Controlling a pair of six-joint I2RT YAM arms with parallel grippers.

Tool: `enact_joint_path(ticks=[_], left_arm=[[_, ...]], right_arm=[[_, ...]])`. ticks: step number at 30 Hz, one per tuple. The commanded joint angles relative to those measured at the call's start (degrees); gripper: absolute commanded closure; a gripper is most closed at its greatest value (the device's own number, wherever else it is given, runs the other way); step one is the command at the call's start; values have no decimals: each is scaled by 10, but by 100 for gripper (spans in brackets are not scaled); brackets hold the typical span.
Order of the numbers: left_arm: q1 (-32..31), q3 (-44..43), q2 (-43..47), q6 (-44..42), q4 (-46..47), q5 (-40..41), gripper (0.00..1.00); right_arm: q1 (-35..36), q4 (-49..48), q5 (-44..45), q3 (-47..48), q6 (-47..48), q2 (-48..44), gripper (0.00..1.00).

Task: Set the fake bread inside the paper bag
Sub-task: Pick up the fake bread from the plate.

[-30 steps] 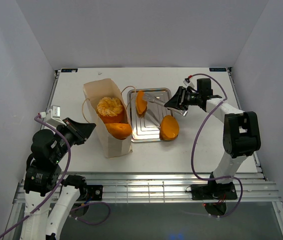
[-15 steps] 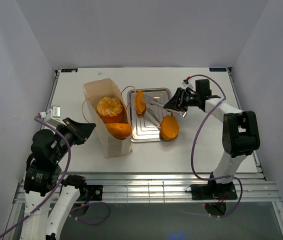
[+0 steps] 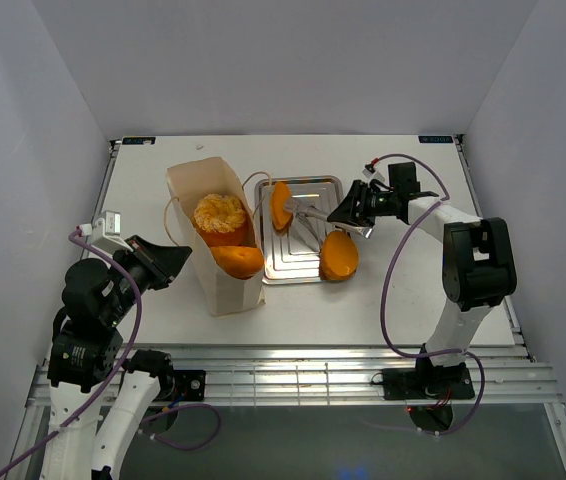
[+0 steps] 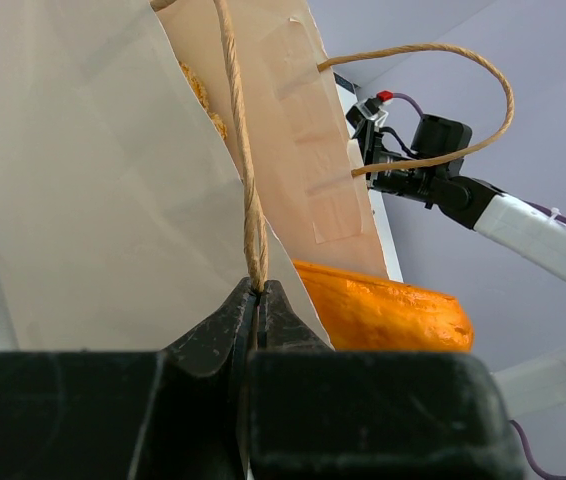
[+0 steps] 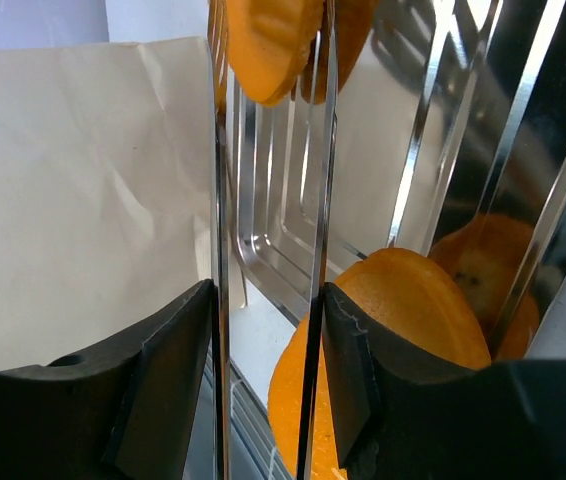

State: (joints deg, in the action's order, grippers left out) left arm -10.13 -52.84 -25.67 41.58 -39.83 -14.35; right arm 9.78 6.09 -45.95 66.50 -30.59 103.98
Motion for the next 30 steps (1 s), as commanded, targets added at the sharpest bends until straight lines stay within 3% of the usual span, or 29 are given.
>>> enact_joint_path(ticks=[1, 15, 30], left_arm=[[0, 6, -1, -4, 7, -2, 100], [1, 12, -5, -4, 12, -2, 100], [1, 17, -3, -2, 15, -3, 100]], right_arm=[[1, 4, 2, 9, 18, 11, 47], [2, -6, -41, 51, -1, 68, 46], [12, -39, -65, 42, -39, 45, 48]])
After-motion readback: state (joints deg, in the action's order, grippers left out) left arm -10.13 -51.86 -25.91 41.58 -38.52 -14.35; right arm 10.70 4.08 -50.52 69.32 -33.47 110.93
